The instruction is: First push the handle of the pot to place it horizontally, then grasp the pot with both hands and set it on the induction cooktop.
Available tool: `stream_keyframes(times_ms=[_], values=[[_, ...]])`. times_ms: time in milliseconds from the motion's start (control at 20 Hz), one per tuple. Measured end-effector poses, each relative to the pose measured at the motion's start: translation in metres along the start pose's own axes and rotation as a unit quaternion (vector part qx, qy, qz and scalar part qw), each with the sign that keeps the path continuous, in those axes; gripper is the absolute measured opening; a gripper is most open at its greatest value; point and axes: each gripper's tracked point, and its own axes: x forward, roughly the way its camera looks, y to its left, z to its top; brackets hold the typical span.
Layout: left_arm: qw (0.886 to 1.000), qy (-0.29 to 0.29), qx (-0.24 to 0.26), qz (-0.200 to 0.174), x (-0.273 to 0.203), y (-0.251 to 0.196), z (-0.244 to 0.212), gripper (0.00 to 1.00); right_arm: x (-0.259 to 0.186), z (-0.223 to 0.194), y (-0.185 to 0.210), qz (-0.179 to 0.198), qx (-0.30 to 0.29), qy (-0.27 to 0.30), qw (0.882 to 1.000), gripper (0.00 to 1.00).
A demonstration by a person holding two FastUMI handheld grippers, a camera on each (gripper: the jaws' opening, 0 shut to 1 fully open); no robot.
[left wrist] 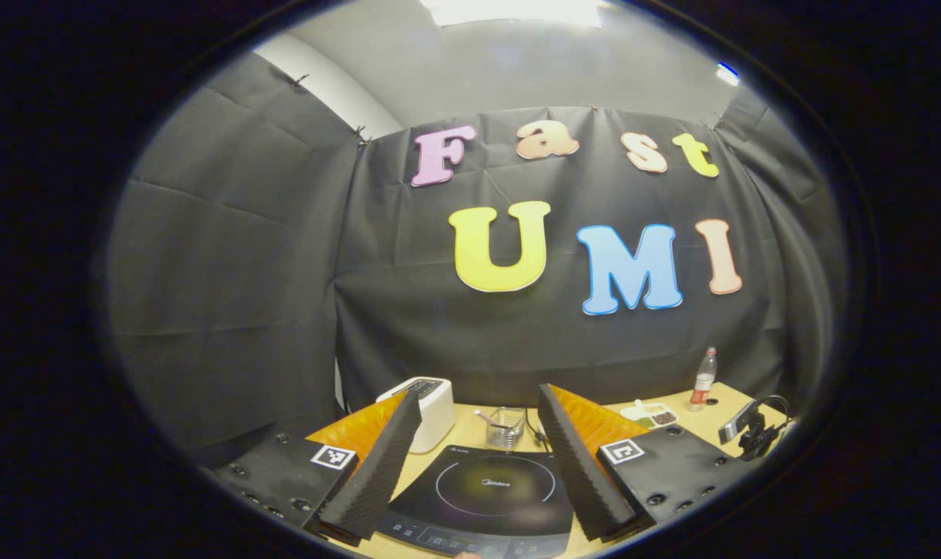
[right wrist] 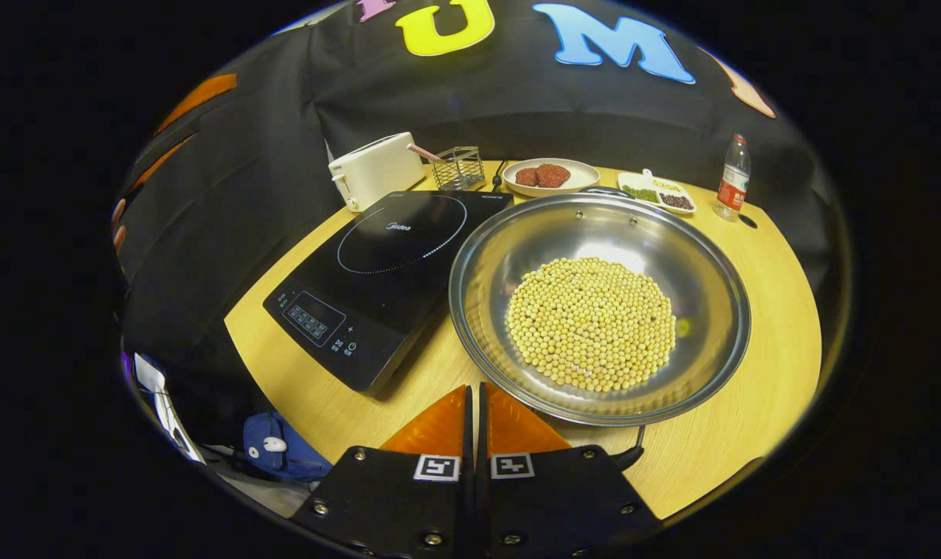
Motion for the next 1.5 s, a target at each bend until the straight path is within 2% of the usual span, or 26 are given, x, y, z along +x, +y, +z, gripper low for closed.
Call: stream_keyframes(times_ms=[350,700,950,1200,1250,1500], values=[[1.000,0.005,-0.005,-0.027,0.015,-0.018,-0.006,1.00,-0.004,-0.010,-0.011,-0.014,0.035,0.017,0.999,0.01],[0.998,0.004,-0.020,-0.057,0.036,-0.032,-0.010,0.92,-0.007,-0.011,-0.034,-0.053,0.057,0.028,0.997,0.01],[0.996,0.009,-0.031,-0.079,0.047,-0.042,-0.016,0.92,-0.014,-0.010,-0.055,-0.086,0.064,0.033,0.994,0.01],[0.996,0.004,-0.033,-0.078,0.046,-0.049,-0.013,0.92,-0.022,-0.016,-0.070,-0.096,0.048,0.045,0.993,0.01],[0.996,0.007,-0.032,-0.078,0.046,-0.053,-0.014,0.98,-0.024,-0.017,-0.073,-0.096,0.046,0.046,0.993,0.01],[0.998,0.005,-0.024,-0.054,0.044,-0.069,-0.009,0.99,-0.032,-0.021,-0.092,-0.080,0.035,0.059,0.994,0.01]])
